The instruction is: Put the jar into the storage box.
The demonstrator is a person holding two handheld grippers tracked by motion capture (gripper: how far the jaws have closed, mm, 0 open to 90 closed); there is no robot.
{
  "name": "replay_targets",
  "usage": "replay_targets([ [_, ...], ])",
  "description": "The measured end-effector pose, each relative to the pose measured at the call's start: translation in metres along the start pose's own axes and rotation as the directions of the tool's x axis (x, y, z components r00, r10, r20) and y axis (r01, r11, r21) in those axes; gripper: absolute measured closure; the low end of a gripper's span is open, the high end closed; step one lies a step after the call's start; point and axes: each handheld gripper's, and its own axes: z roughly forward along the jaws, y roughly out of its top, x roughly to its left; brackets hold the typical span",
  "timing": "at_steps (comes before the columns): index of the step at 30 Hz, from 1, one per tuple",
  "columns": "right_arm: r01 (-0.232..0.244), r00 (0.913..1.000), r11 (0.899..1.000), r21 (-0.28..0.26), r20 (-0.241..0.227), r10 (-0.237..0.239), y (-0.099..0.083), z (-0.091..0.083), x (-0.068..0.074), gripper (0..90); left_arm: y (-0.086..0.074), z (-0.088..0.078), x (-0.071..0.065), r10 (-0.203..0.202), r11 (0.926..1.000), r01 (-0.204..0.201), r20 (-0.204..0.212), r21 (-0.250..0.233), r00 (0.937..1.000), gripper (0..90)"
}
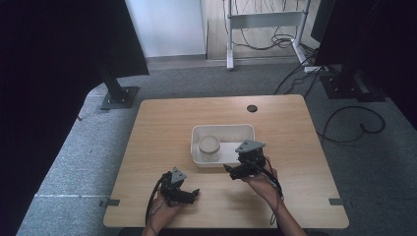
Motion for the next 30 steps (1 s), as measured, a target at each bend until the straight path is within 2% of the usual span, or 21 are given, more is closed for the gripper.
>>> replay_targets([
  [16,-0.034,0.9991,0.999,-0.013,0.027,0.034,-0.023,-0.02,-0.01,2.1,0.0,0.0,0.0,0.001,1.0,-0.001,0.0,0.0,1.0,0.0],
  [30,-0.07,0.9947,0.997,-0.008,0.074,0.071,-0.05,-0.039,-0.02,2.4,0.0,0.0,0.0,0.002,1.0,-0.002,0.0,0.002,1.0,0.0],
])
